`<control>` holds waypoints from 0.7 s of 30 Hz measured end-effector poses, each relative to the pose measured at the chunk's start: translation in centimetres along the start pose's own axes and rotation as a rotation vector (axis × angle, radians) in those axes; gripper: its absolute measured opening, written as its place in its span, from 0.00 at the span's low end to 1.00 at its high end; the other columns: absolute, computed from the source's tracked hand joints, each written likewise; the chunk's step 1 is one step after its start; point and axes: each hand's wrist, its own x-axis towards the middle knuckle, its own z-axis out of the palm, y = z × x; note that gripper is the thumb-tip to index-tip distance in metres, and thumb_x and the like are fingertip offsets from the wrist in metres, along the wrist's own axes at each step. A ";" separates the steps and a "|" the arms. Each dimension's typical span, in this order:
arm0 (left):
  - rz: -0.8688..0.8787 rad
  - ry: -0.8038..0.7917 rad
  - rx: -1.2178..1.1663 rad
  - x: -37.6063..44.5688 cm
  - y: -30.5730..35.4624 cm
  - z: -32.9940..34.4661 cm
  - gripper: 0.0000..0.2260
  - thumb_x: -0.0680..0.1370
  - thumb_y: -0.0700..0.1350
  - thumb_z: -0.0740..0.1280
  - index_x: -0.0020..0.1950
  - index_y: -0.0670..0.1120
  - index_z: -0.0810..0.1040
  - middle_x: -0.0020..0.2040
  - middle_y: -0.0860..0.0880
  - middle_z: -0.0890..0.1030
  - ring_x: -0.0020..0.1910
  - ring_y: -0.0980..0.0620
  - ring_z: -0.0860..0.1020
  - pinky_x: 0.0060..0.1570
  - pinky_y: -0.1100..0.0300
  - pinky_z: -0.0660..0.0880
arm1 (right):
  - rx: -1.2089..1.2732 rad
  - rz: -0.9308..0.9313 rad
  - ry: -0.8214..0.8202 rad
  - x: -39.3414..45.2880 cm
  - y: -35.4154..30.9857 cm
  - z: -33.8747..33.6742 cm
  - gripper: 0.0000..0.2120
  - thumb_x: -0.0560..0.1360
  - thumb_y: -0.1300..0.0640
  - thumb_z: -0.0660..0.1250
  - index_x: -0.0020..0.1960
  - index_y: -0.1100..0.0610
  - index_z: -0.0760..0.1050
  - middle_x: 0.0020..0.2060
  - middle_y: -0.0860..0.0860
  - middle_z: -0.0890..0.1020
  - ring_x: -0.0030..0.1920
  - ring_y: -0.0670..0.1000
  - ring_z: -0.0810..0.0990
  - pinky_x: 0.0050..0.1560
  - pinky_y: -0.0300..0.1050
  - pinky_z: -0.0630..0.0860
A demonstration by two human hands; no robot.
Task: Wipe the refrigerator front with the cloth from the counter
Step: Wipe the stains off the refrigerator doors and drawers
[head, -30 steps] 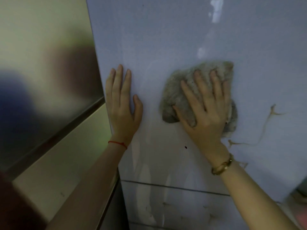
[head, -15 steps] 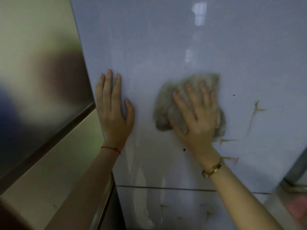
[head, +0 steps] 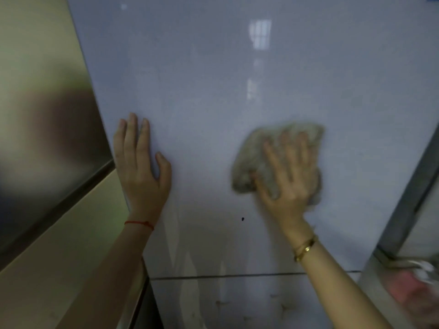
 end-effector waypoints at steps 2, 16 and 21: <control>0.005 0.005 0.000 -0.1 0.0 0.0 0.21 0.81 0.38 0.58 0.73 0.35 0.66 0.75 0.37 0.65 0.77 0.37 0.61 0.78 0.45 0.58 | 0.022 -0.093 -0.091 -2.8 0.0 -0.4 0.24 0.74 0.55 0.75 0.69 0.57 0.75 0.70 0.59 0.74 0.77 0.60 0.64 0.80 0.58 0.57; 0.017 0.021 0.007 -0.1 0.1 0.1 0.22 0.80 0.36 0.59 0.73 0.35 0.65 0.75 0.37 0.65 0.77 0.38 0.60 0.78 0.46 0.57 | 0.037 -0.151 -0.139 -4.5 1.8 -1.8 0.19 0.82 0.50 0.61 0.70 0.55 0.73 0.71 0.56 0.73 0.79 0.57 0.61 0.80 0.56 0.59; 0.004 0.002 0.012 0.0 0.2 0.0 0.21 0.80 0.38 0.58 0.74 0.35 0.66 0.75 0.38 0.65 0.77 0.37 0.61 0.78 0.46 0.57 | -0.008 -0.092 -0.040 -1.8 2.2 -1.6 0.19 0.80 0.51 0.68 0.69 0.55 0.74 0.70 0.56 0.74 0.78 0.57 0.63 0.80 0.57 0.58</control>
